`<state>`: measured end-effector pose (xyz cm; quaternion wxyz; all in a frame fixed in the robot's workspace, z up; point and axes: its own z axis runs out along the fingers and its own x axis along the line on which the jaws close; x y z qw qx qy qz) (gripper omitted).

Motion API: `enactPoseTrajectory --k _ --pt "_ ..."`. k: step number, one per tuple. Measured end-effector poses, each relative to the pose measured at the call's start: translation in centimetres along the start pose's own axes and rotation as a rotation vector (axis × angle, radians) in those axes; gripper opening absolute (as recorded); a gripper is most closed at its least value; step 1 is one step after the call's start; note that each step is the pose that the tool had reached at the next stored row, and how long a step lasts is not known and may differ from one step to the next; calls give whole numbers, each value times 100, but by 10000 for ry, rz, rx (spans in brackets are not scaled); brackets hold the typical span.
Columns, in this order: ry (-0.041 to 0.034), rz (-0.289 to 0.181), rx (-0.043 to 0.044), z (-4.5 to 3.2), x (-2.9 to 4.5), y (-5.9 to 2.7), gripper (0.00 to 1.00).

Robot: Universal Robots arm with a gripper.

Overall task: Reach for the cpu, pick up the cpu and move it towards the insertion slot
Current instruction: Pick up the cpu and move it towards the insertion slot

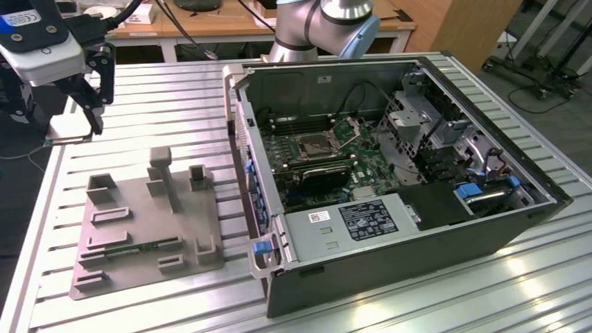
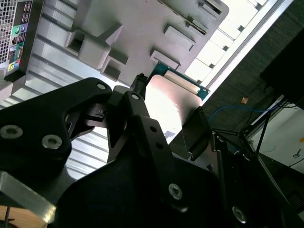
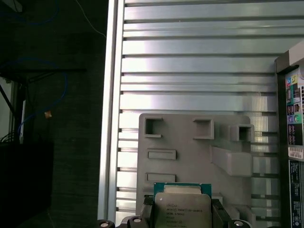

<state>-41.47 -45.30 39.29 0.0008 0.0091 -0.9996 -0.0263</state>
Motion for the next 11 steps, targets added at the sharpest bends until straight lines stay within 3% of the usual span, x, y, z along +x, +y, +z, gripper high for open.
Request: enactPoseTrajectory --k 11 --pt "1 0 1 -1 -37 0 55"
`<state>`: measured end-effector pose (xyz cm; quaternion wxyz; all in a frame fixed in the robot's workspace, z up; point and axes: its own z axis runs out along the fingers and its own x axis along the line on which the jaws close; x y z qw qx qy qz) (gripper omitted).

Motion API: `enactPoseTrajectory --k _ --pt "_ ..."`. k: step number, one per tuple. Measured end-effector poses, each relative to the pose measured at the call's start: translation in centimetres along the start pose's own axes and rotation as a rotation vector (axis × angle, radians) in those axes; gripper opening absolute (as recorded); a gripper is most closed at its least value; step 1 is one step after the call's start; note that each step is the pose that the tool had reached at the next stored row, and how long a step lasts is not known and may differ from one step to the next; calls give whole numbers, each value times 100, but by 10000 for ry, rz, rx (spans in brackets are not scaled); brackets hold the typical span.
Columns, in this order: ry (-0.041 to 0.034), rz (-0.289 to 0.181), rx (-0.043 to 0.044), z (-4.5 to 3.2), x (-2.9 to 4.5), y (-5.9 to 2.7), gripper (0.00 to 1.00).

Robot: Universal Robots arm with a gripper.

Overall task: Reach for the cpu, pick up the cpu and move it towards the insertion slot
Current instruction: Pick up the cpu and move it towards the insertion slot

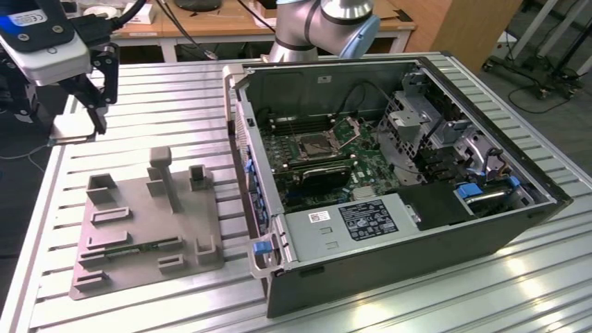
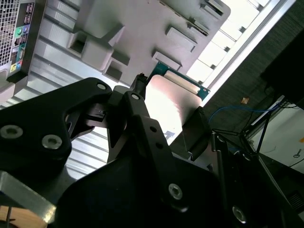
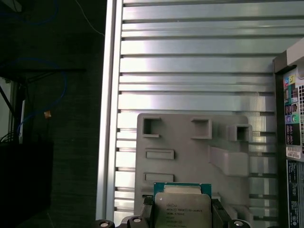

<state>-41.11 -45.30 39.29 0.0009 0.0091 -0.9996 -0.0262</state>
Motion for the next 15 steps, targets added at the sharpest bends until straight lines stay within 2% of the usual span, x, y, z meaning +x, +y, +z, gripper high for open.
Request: enactPoseTrajectory --k 15 --pt "0 0 0 0 -78 -1 55"
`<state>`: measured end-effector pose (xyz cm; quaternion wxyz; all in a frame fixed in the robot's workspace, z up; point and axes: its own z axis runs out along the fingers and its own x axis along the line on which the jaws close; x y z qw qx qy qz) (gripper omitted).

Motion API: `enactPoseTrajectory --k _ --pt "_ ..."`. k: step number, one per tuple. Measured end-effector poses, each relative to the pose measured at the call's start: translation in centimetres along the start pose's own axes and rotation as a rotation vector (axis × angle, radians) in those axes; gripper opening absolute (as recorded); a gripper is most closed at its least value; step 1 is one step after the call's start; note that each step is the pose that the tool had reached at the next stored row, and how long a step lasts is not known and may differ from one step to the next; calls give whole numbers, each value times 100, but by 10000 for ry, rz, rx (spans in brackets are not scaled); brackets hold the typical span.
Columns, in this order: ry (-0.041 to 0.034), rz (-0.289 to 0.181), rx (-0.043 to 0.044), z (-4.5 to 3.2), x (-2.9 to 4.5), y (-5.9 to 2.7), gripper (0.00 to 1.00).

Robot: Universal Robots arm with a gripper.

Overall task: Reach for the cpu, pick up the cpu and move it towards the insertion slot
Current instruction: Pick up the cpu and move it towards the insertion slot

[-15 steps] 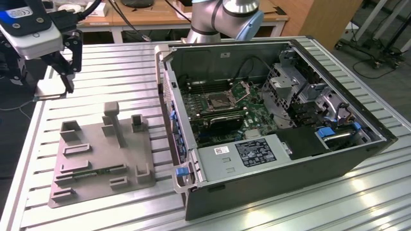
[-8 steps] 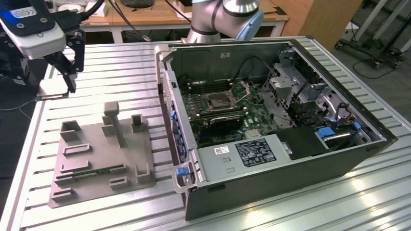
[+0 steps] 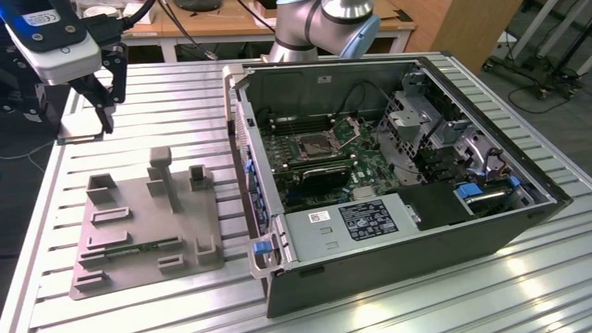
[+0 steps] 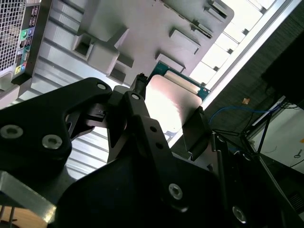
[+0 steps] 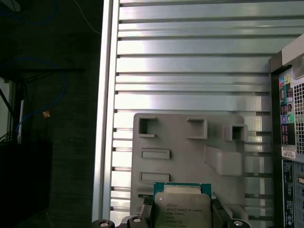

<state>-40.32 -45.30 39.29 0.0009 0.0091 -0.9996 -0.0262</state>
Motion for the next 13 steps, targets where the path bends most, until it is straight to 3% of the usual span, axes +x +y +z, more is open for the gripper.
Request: enactPoseTrajectory --k 13 --pt "-1 0 0 0 -53 -1 55"
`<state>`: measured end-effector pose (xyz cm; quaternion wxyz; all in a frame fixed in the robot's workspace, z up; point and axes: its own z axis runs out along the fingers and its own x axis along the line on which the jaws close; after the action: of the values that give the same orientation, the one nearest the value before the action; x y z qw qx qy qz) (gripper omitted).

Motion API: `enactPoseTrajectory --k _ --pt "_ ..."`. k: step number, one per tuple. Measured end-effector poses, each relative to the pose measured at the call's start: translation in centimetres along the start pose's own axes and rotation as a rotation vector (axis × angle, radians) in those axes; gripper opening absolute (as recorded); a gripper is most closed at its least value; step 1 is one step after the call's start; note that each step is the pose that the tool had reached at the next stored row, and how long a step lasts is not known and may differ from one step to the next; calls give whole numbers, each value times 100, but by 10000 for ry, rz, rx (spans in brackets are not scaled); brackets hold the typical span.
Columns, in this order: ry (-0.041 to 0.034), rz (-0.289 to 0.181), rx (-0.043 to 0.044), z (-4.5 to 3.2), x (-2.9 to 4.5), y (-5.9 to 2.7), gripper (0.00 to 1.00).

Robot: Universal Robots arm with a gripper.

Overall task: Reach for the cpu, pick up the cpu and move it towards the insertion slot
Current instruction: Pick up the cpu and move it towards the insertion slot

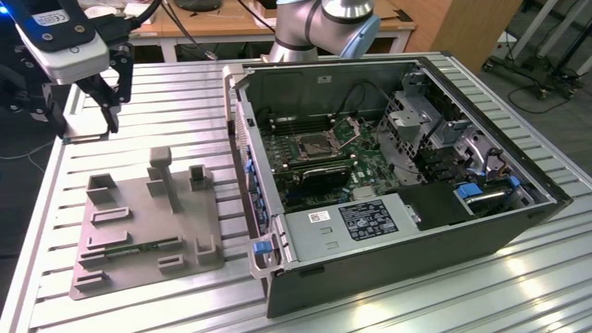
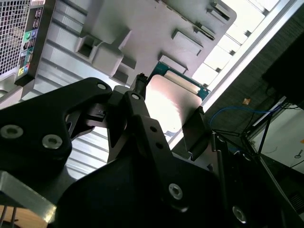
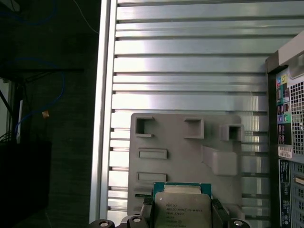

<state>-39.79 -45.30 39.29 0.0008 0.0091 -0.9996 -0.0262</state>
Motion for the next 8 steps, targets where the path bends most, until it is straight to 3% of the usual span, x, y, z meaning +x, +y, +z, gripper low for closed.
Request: enactPoseTrajectory --k 8 --pt "0 0 0 0 -35 -1 55"
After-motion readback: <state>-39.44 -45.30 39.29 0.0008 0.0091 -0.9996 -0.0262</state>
